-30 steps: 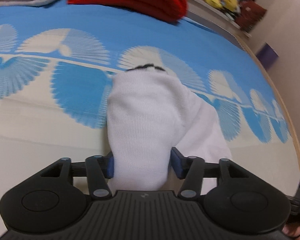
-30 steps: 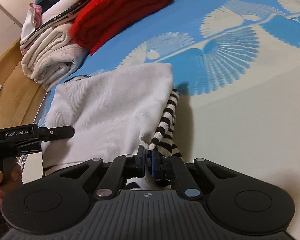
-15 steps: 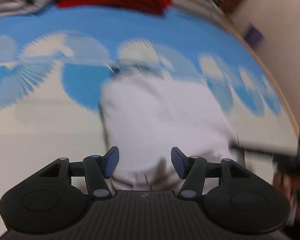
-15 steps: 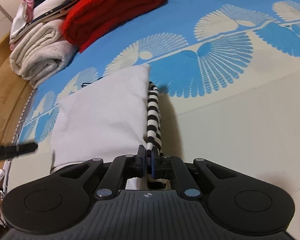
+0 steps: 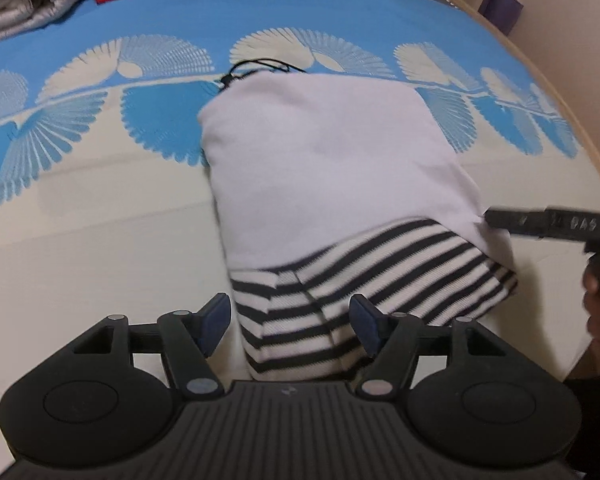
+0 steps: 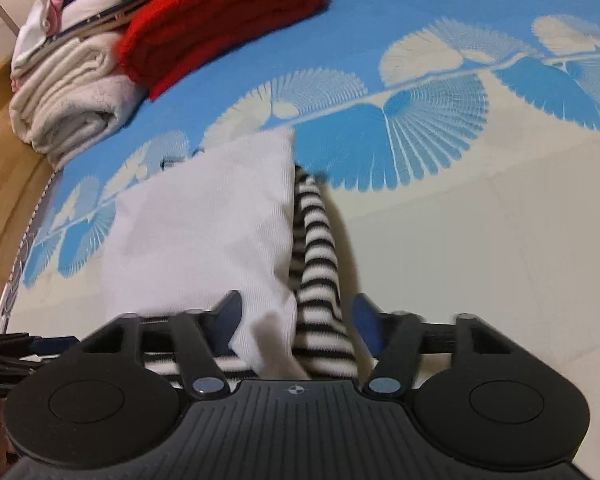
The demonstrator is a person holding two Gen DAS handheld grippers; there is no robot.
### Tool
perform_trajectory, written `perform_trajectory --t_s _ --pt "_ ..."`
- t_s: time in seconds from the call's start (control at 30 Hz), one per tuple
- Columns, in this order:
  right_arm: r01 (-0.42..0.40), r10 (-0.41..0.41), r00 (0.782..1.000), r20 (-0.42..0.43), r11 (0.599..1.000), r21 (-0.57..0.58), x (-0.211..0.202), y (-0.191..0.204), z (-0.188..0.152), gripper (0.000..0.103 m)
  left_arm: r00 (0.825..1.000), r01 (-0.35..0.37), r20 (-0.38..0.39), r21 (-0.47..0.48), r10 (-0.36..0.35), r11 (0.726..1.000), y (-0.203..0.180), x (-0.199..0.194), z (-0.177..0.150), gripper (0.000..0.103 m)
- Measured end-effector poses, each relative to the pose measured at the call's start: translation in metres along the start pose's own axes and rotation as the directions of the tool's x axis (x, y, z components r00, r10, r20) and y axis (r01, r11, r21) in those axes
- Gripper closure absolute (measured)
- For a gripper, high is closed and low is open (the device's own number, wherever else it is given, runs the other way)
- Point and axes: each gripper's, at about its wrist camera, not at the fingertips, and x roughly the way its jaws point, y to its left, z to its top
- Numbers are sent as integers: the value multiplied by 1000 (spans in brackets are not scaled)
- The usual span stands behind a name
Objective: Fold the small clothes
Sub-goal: 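Open both tools and lift them away from the folded bundle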
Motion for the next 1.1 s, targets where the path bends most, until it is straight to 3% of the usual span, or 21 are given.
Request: perform_trajectory --t_s 0.07,0.13,0.17,0.2,0.33,0.43,0.53,0.6,0.63,0.7,0.8,0.97,1.0,1.03,1.1 --pt "-24 23 998 -59 1000 -18 8 2 -6 46 1000 23 -12 7 -23 1000 0 6 -3 32" --pt "20 -28 994 -103 997 -72 16 8 -13 65 998 -7 -59 30 9 1000 -3 20 -12 29" --pt "28 -38 991 -126 996 -80 21 8 -16 81 996 -31 -82 44 34 999 -4 28 -15 26" --pt "25 -36 988 -147 997 -73 25 6 -18 91 995 -45 -88 52 50 998 -4 32 -17 21" --pt "41 -51 985 -165 997 -61 23 6 -22 96 994 -65 -85 30 68 997 -5 30 -16 19" --pt "82 -84 986 -146 996 -24 9 7 -28 97 985 -169 -15 101 171 981 -20 13 -23 17" --pt "186 -187 982 -34 982 -30 -22 17 -36 89 951 -305 99 170 292 937 -41 -14 -36 13" --pt "177 -175 983 58 983 -41 -50 25 -40 64 933 -333 188 128 307 934 -51 -44 -46 9" --pt "171 -165 981 101 983 -58 -64 31 -46 56 927 -327 223 92 301 940 -52 -57 -49 2" --pt "191 -165 969 186 973 -129 -92 44 -60 34 906 -312 301 3 297 950 -59 -86 -63 0" --pt "252 -184 944 275 938 -239 -126 60 -93 27 875 -291 382 -75 297 954 -77 -120 -84 0" --pt "219 -141 933 332 952 -213 -161 69 -130 25 801 -298 501 -141 328 944 -108 -154 -123 0" --pt "230 -146 927 345 949 -214 -165 71 -137 25 794 -310 503 -149 342 939 -114 -154 -133 0" --pt "232 -146 925 350 949 -216 -170 73 -145 25 797 -318 493 -150 350 936 -117 -156 -141 0" --pt "223 -138 926 351 951 -213 -175 74 -154 24 826 -320 438 -153 354 935 -123 -151 -152 0"
